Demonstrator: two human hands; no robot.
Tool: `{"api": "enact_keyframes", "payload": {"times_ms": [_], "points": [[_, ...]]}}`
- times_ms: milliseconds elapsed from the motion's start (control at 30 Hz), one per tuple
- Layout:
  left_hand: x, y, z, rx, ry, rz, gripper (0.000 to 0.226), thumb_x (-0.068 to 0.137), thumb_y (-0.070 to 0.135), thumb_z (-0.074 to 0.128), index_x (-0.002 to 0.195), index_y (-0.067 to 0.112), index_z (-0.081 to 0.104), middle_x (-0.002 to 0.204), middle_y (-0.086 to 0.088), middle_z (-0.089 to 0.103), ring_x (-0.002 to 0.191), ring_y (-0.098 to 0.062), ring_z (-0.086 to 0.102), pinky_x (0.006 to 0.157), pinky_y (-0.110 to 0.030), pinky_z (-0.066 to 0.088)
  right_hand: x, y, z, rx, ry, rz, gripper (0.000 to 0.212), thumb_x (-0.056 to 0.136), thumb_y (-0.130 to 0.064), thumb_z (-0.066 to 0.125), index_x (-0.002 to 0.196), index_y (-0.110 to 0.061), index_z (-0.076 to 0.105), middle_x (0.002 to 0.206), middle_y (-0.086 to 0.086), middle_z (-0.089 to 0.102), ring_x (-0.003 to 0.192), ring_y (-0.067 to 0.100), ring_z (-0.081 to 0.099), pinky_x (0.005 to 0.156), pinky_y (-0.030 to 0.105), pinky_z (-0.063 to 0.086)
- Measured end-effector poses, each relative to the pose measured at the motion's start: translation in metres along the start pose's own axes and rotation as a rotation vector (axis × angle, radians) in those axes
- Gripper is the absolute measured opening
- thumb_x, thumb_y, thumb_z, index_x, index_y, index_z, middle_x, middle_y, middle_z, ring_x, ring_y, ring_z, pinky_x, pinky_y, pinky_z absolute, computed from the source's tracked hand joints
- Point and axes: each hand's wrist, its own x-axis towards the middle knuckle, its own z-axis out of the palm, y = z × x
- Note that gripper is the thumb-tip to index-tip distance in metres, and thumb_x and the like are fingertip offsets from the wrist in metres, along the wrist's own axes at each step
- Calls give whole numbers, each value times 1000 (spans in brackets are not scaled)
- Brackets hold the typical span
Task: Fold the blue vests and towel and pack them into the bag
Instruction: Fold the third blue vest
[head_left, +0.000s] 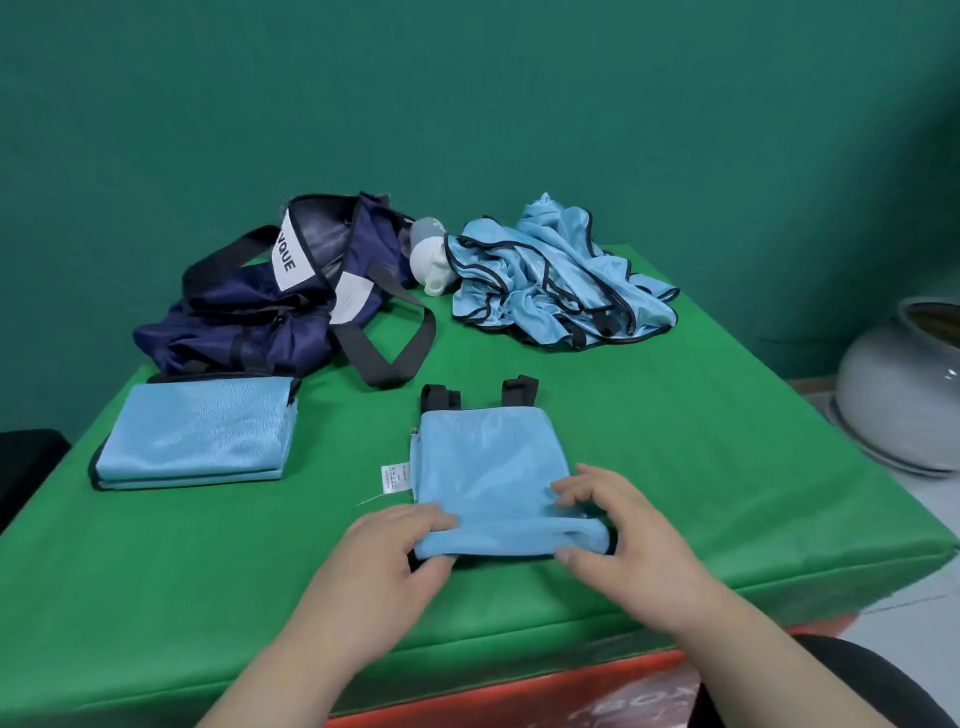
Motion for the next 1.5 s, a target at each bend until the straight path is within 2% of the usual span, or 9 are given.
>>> {"api": "enact_keyframes", "payload": {"times_ms": [133, 200, 333, 433, 633, 900, 1133, 1300, 1500], "points": [[12, 8, -18, -114, 17, -54, 15, 86, 26, 67, 88, 41, 70, 87, 22, 68, 72, -12, 60, 65, -22, 45, 4, 1, 5, -85, -35, -64, 38, 65, -38, 72, 99, -41, 55, 126, -30, 55, 140, -2, 34, 109, 26, 32], [18, 7, -23, -151, 12, -51, 14, 85, 26, 69, 85, 40, 70, 84, 18, 68, 74, -13, 59, 61, -20, 41, 11, -5, 5, 37, 20, -52, 27, 68, -30, 72, 91, -37, 60, 118, -23, 64, 134, 3, 46, 105, 24, 38], [24, 0, -30, -307, -27, -44, 9, 78, 43, 70, 86, 38, 71, 85, 13, 69, 91, -2, 62, 75, -15, 42, 20, -22, 1, 320, 46, 49, 20, 68, -19, 73, 76, -37, 68, 102, -9, 73, 115, 6, 63, 96, 21, 47], [22, -3, -33, -383, -30, -22, 30, 69, 59, 60, 82, 33, 69, 74, 10, 64, 73, -18, 60, 67, -24, 41, 23, -27, -1, 436, 66, 95, 17, 63, -29, 74, 80, -32, 73, 101, -2, 74, 101, 21, 68, 85, 27, 52], [20, 0, -36, -452, -18, -62, 34, 65, 60, 63, 81, 31, 69, 59, 6, 56, 55, -7, 44, 52, -25, 33, 24, -28, 0, 378, 109, 57, 13, 64, -36, 67, 69, -25, 63, 130, -18, 63, 140, 0, 38, 103, 17, 35], [24, 5, -23, -433, 125, -219, 25, 77, 47, 74, 102, 47, 67, 84, -8, 70, 78, -33, 64, 72, -46, 54, 33, -28, 9, 192, 216, 253, 20, 68, -45, 64, 76, -27, 64, 131, -38, 48, 132, 0, 45, 97, 26, 39], [54, 5, -29, -204, 177, -256, 22, 85, 35, 74, 100, 44, 61, 62, 27, 56, 51, -7, 46, 51, -17, 36, 58, -25, 14, -13, 198, 240, 22, 83, -23, 71, 72, -19, 53, 136, -18, 47, 137, 9, 38, 109, 40, 37], [64, -6, -21, -212, 192, -299, 28, 84, 33, 77, 107, 41, 62, 76, 10, 61, 52, -3, 46, 53, -16, 38, 63, -20, 22, -129, 179, 242, 22, 86, -29, 68, 75, -24, 49, 139, -13, 47, 139, 9, 32, 112, 37, 32], [72, -8, -17, -281, 202, -271, 40, 87, 40, 71, 120, 49, 52, 86, 23, 59, 76, 2, 56, 68, -21, 43, 67, -22, 27, -163, 215, 321, 18, 88, -39, 60, 93, -22, 58, 99, -15, 60, 100, 16, 54, 81, 33, 42]]}}
